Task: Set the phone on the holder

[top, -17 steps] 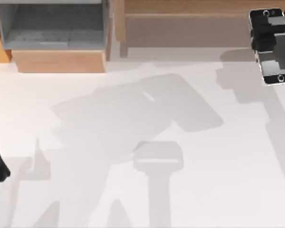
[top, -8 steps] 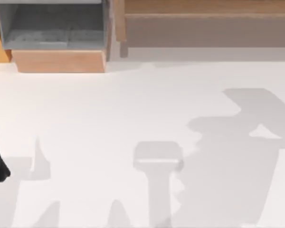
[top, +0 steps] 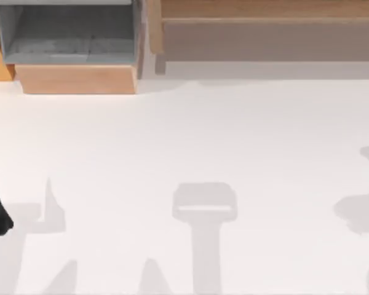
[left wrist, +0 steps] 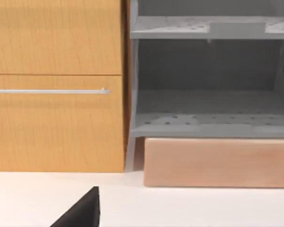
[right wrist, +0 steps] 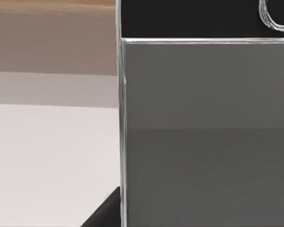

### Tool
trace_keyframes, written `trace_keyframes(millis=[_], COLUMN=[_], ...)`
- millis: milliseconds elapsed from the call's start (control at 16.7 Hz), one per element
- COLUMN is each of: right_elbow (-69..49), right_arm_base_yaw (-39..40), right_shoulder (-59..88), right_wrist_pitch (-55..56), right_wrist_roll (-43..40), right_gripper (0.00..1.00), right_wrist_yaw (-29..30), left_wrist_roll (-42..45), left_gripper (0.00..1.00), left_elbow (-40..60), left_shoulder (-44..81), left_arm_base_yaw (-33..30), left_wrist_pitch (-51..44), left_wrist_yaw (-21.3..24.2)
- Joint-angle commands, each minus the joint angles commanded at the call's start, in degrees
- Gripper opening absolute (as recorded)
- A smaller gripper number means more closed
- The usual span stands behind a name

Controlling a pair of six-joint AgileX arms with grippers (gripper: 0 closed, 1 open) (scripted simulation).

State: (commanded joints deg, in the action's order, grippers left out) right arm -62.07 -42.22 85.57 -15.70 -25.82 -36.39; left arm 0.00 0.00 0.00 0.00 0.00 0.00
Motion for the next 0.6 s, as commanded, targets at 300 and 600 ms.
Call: trace_keyframes(millis=[300, 600], right_elbow=[4.7, 6.5], right_arm_base_yaw=[-4.3, -5.6], right_shoulder=[0.2, 0.8], right_wrist_pitch=[5.3, 7.4], right_wrist_roll=[-4.7, -6.8], right_gripper=[0.0, 0.0], right_wrist_yaw=[-7.8, -11.5], left_wrist_roll=[0.0, 0.0], left_gripper=[1.0, 1.0], left_elbow=[0.0, 0.0], left_shoulder=[0.0, 0.0], left_arm_base_yaw=[0.0, 0.0], left_wrist_pitch=[0.0, 0.0], left_wrist_yaw=[0.0, 0.0])
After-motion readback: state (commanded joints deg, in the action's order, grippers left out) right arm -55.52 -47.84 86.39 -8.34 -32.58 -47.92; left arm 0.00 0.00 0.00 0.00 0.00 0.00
